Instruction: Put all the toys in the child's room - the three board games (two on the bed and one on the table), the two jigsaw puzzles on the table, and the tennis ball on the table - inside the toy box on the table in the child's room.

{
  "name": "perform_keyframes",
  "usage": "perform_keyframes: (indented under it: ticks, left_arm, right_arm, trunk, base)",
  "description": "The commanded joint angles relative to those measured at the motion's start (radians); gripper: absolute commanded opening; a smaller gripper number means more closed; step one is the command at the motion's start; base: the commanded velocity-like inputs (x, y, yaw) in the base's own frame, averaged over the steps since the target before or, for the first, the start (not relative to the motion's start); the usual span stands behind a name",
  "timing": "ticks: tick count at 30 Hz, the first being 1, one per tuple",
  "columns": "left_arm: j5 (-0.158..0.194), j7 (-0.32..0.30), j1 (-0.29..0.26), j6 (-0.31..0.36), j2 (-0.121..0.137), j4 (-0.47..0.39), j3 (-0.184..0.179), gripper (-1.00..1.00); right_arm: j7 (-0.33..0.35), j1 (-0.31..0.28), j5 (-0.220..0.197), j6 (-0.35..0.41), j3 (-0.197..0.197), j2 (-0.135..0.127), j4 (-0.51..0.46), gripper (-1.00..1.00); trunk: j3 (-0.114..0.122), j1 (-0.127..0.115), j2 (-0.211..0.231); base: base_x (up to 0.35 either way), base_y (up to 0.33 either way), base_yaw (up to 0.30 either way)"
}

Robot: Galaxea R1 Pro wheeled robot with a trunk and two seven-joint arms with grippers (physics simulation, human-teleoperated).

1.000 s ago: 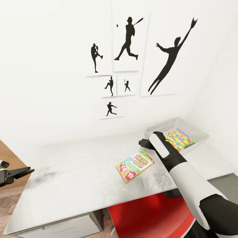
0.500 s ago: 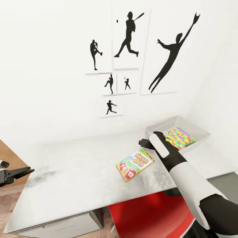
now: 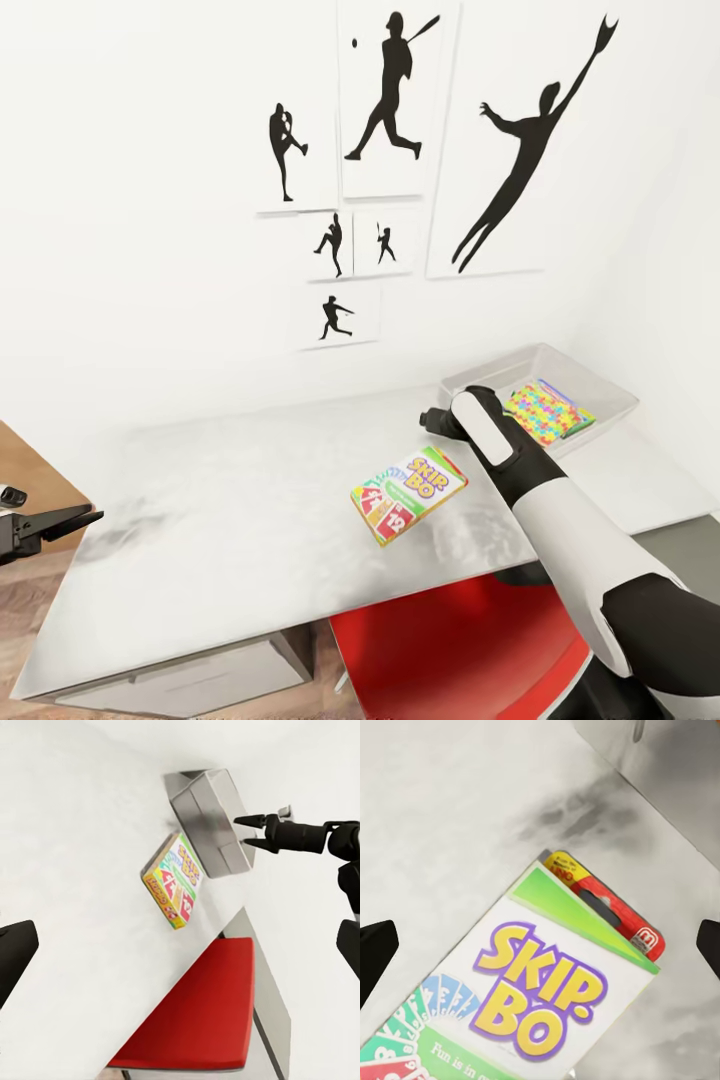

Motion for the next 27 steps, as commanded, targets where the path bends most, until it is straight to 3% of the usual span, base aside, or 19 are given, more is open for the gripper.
perform_keyframes:
  ticks: [1, 13, 20, 27]
  left_arm:
    - [0.0, -0.004, -0.001, 0.011, 0.0, 0.0, 0.0, 1.0]
    - [0.002, -0.004, -0.002, 0.013, 0.001, -0.014, 0.001, 1.0]
    - [0.004, -0.004, -0.001, 0.028, 0.001, -0.089, -0.001, 1.0]
    - [0.005, -0.004, -0.003, 0.083, 0.0, -0.175, 0.003, 1.0]
  right_arm:
    - [-0.01, -0.002, -0.01, 0.001, 0.004, -0.001, -0.001, 1.0]
    - [-0.007, -0.024, -0.01, 0.003, 0.005, -0.002, 0.011, 1.0]
    - [-0.001, -0.029, -0.01, 0.001, 0.005, 0.0, 0.041, 1.0]
    - [0.001, -0.04, -0.01, -0.001, 0.004, 0.008, 0.072, 1.0]
  trunk:
    - [-0.004, 0.001, -0.002]
    - [-0.023, 0.001, -0.002]
    - [-0.035, 0.001, -0.002]
    - [-0.046, 0.001, -0.002]
  base:
    - [0.0, 0.0, 0.0]
    - [0.0, 0.0, 0.0]
    - [0.0, 0.0, 0.0]
    - [0.0, 0.0, 0.0]
